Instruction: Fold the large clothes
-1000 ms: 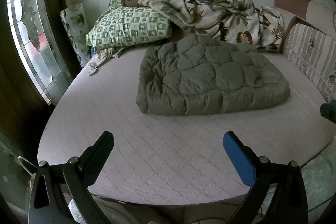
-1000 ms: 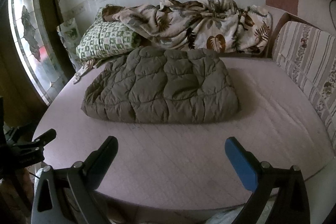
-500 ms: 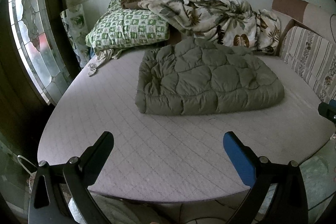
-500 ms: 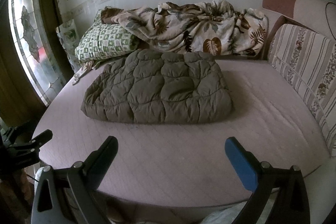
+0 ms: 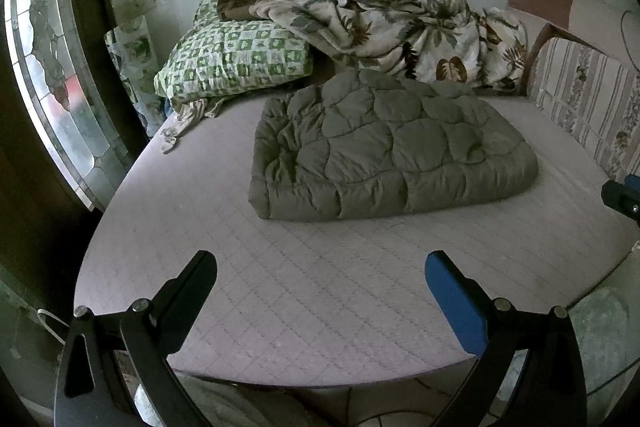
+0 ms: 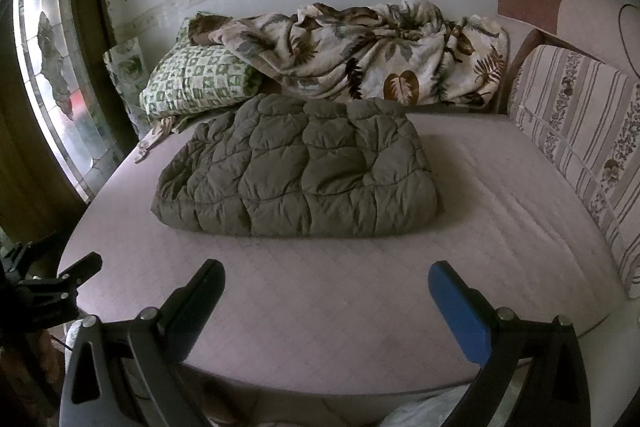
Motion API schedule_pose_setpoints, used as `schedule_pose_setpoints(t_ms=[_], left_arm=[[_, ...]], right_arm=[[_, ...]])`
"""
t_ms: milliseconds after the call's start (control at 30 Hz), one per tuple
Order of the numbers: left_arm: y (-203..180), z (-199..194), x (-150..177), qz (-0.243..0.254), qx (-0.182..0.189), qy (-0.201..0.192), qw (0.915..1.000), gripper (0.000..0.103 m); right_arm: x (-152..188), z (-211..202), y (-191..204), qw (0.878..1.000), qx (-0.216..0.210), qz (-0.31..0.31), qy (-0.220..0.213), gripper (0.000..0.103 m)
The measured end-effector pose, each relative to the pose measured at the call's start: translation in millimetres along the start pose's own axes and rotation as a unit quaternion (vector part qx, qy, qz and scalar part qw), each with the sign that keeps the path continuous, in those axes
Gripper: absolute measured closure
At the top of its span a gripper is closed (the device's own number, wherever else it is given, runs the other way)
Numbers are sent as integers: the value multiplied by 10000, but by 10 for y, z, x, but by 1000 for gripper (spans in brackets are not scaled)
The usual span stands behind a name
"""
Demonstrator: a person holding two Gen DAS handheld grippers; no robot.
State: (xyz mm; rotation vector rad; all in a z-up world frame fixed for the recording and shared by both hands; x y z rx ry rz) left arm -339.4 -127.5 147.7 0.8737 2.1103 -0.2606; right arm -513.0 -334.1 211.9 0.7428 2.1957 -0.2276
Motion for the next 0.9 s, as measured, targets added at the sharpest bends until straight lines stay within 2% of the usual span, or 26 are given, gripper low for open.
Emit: schedule_pose_setpoints(t_ms=[900], left_arm=[[-20,277,-63,-73,178,154,9997,0]], right_arm=[[37,376,-59,9992,81,194,340,0]])
Point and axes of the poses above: each gripper's, at about its wrist camera, not at the fingertips, and z roughly the way its jaws point, y to its left, x to its underside, the point moved 7 cm from there along z, roughly the way its jaws point, and after that the axes turned 3 degrees about -y, right-handed, at the moved point
